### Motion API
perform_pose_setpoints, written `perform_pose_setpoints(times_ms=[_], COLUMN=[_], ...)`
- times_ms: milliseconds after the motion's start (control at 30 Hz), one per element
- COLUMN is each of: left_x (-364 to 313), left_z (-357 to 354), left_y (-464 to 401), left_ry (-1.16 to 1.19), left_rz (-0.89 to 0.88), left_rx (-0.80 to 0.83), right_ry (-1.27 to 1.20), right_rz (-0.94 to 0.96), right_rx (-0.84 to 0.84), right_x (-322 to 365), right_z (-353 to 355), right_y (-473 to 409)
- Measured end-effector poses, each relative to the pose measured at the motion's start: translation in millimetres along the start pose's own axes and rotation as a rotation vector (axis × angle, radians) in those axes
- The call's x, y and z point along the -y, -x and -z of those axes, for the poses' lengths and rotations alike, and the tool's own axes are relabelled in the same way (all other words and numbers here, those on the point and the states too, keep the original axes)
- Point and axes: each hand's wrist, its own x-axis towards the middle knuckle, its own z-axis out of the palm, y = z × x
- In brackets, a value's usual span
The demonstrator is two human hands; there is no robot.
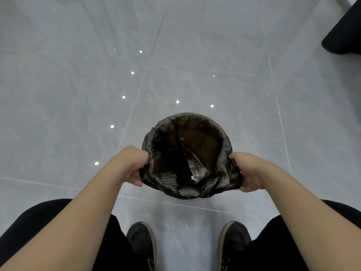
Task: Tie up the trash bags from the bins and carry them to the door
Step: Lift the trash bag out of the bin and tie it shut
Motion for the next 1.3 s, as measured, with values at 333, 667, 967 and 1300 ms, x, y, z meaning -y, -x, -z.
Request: perform_pose_setpoints(times_ms=[333, 667, 967, 1300], left_x=[-19, -62, -129, -191], left_z=[11, 30, 67, 158], left_y=[4, 6, 24, 68], left_ry=[0.456, 0.615, 0.583, 0.840], left_rz=[0.013, -0.263, -0.708, -1.042], left_rx=[-0.017, -0.232, -0.537, -0.786], right_ry=[-0.172, -0.546, -0.853, -1.026], right_rz=[0.304, 0.630, 0.891, 1.197], right_rx=[-0.207, -0.355, -0.198, -0.055], right_x=[11, 60, 142, 229], right_z=[8, 13, 23, 71], right_y=[15, 18, 63, 133])
